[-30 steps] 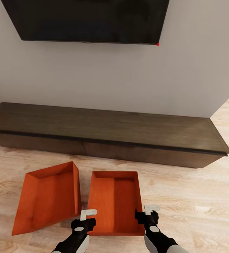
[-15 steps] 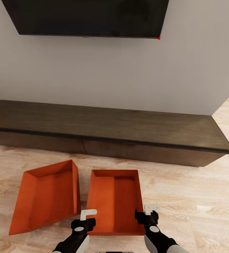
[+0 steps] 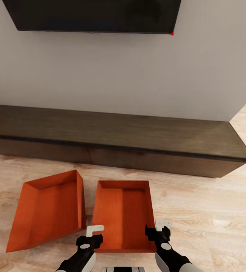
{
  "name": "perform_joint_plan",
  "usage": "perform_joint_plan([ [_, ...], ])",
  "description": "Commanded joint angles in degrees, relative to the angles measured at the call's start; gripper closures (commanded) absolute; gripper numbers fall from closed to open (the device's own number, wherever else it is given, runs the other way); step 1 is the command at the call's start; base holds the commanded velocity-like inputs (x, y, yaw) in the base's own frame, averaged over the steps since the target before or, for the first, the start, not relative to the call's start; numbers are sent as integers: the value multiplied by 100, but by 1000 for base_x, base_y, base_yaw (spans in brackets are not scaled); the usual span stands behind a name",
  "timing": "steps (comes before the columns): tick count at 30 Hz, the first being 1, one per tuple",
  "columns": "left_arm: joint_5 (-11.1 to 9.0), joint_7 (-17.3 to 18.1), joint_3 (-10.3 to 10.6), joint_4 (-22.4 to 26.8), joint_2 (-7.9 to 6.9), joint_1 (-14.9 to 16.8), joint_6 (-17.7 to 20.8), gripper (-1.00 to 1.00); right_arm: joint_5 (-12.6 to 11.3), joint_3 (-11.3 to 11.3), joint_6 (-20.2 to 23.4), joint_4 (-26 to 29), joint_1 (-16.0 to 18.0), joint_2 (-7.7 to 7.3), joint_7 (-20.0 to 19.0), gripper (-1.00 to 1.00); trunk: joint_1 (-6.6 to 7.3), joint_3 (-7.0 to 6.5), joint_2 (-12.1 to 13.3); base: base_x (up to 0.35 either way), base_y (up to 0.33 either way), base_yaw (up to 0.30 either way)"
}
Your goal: Move the two storage containers from the living room to the garage. In the garage, place one container on the floor and stack the other container on top of it (either order is fine).
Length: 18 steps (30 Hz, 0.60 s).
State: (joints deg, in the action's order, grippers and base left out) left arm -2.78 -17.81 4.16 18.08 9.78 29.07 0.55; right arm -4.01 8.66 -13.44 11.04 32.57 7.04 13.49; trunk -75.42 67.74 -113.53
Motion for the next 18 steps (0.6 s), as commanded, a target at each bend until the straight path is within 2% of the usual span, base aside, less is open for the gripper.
perform_joint_plan([
  [1,-29,-38,44,2,-3,2,6,-100,-43,49,-18,-6,4,-1,30,-100,-22,22,-43,0,0,0],
  [18,-29,-38,43,4,-3,2,-1,-100,-38,48,-18,-6,4,8,30,-100,-395,327,-725,0,0,0],
])
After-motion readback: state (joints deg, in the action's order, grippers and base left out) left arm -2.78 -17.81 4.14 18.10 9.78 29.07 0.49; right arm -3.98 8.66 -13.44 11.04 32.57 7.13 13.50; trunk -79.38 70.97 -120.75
